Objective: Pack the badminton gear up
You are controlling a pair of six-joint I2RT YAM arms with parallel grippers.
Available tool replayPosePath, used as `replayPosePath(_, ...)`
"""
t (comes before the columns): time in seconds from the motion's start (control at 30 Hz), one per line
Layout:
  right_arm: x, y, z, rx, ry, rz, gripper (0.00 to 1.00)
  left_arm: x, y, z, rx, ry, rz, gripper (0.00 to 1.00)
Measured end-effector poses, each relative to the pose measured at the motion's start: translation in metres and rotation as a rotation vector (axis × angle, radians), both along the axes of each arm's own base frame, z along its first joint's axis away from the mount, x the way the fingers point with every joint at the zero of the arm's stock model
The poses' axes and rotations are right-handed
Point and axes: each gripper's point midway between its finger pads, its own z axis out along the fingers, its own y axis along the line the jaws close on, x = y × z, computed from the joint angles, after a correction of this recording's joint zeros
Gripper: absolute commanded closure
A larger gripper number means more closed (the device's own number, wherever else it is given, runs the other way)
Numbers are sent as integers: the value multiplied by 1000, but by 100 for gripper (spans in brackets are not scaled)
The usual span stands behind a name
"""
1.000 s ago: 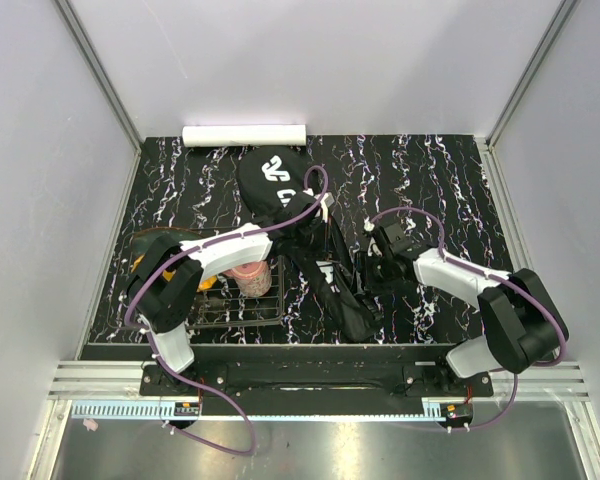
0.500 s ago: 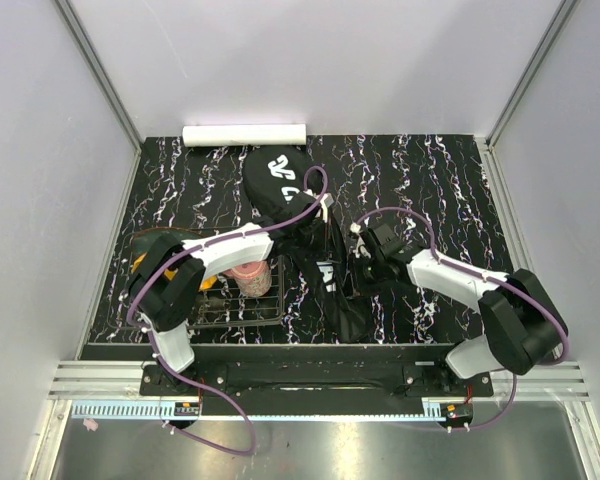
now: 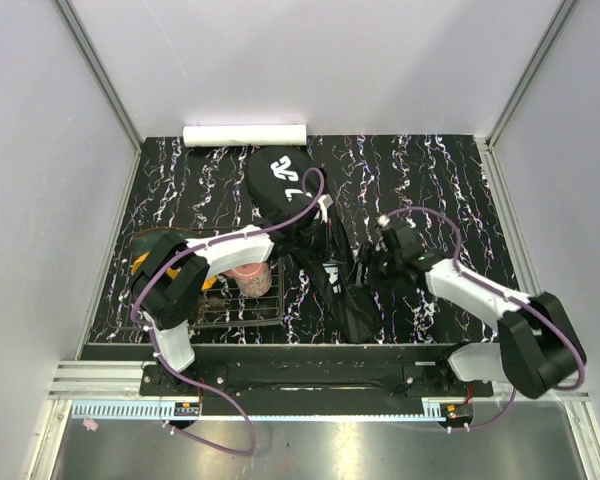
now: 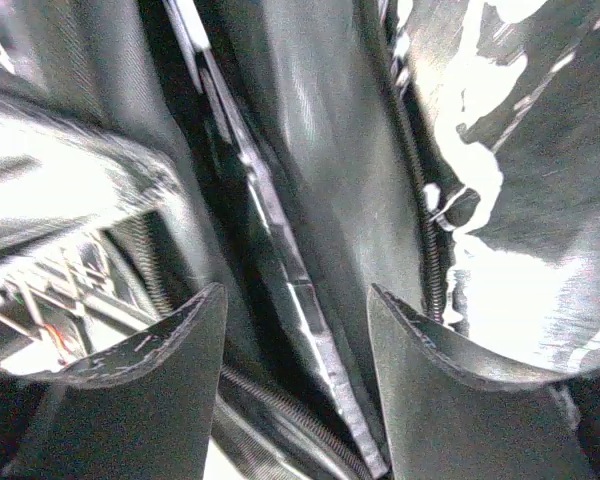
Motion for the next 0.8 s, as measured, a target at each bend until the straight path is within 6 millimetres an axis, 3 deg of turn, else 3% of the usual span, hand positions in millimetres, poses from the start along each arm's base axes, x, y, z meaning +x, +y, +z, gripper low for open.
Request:
replayPosePath(0.17,49,-30,59,5,-147,-146,25,-1,-2,2,-13,2,-12,97)
replayPosePath(0.27,75,-39,84,11,-212,-184,23,-1,-2,2,-12,1,-13,89)
replayPosePath(0.33,95,-41,93,23,-241,-206,23,-1,-2,2,-11,-1,-16,67)
replayPosePath(0.43,130,-39,92,69,-241,-220,24,-3,-3,4,-18,-1,-27,47)
replayPosePath(0.53,176,-32,79,122,-212,-215,24,-3,0,4,-5,-4,-31,37)
replayPosePath(0.67,222,-17,57,159,-198,-145,25,4,20,20,24,-37,-5,38)
replayPosePath(0.8,246,-4,36,174,-198,-49,27,33,57,60,29,-139,93,39)
